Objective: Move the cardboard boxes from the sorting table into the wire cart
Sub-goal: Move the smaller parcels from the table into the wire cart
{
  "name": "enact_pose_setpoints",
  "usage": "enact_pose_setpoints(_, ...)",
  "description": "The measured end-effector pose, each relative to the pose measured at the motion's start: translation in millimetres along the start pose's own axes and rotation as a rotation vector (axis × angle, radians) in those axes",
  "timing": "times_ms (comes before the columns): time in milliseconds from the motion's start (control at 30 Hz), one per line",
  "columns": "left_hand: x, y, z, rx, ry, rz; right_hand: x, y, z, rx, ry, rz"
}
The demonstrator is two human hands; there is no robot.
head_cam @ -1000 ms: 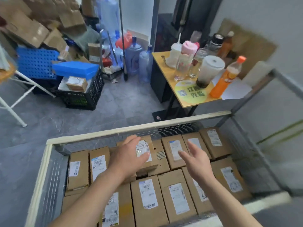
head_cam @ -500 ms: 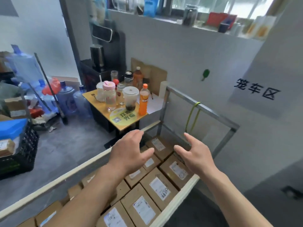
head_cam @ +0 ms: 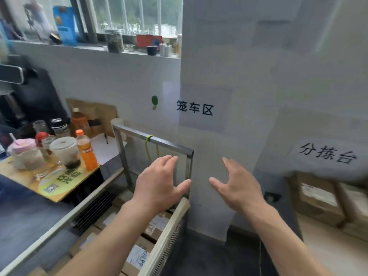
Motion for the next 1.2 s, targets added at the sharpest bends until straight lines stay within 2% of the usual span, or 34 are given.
enact_pose_setpoints(167, -87, 57, -38, 0.032, 0.081, 0.036, -96, -39, 3, -0.043, 0.091, 0.017)
enact_pose_setpoints(367, -175, 125, -67, 0.148, 0.187, 0.075, -204, -75, 17, -0.105, 0.261, 0.081)
enact_pose_setpoints(633, -268, 211, -101, 0.276, 0.366, 0.159, -314, -100, 40, -0.128, 0.5, 0.16)
enact_pose_setpoints(967, -345, 311, -160, 0.448, 0.598, 0.237, -408, -115, 48, -0.151, 0.815, 0.226)
enact_pose_setpoints(1200, -398, 350, -191, 0.529, 0.756, 0.252, -441, -130, 49, -0.194, 1.006, 0.268)
Point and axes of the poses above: each hand's wrist, its own z-axis away from the middle knuckle, its own y-axis out of the palm, x = y × z, the point moved 8 cm from there along -z, towards the middle knuckle, and after that the axes turned 11 degrees about z, right-handed, at the moved point
